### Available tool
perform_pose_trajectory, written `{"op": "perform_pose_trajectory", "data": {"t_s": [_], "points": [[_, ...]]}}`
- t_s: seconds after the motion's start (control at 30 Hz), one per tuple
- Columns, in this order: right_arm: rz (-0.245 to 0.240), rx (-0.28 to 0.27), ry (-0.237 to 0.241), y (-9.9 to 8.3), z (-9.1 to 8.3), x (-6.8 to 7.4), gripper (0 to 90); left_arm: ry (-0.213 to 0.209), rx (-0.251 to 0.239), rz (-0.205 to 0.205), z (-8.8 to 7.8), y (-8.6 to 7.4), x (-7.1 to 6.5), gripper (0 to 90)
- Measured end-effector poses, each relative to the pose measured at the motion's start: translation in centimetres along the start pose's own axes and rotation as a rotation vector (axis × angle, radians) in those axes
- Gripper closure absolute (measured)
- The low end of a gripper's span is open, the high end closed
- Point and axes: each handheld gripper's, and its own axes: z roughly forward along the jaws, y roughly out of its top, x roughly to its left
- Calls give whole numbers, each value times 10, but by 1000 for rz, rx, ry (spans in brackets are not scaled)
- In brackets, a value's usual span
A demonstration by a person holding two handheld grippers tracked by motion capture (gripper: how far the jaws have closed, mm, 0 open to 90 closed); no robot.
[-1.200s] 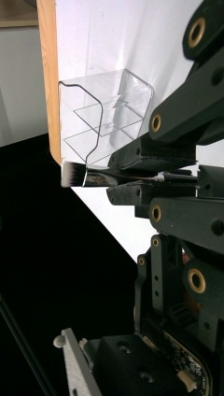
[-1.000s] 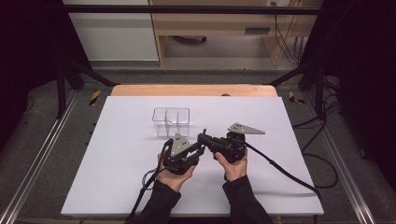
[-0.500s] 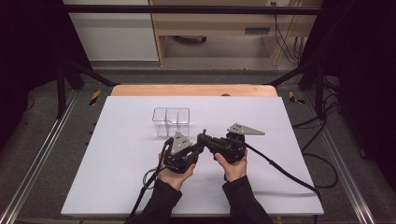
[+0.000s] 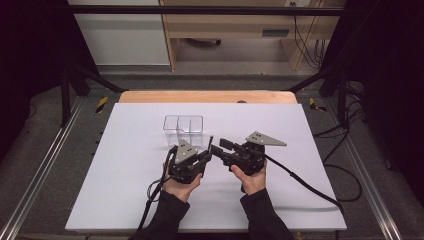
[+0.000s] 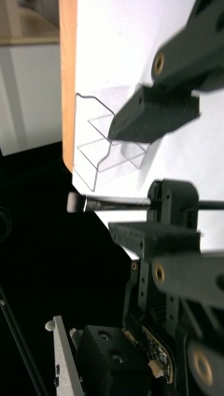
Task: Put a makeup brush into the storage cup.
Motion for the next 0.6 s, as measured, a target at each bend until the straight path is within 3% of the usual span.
{"op": "perform_pose_trajectory", "data": {"t_s": [0.2,0.6], "points": [[-49,-15,-47,4,-7,0,302,20,-9,4,-7,1,8,829],[-103,21,-121,8,-21,-10,125,21,-43,-28,-25,7,28,829]]}}
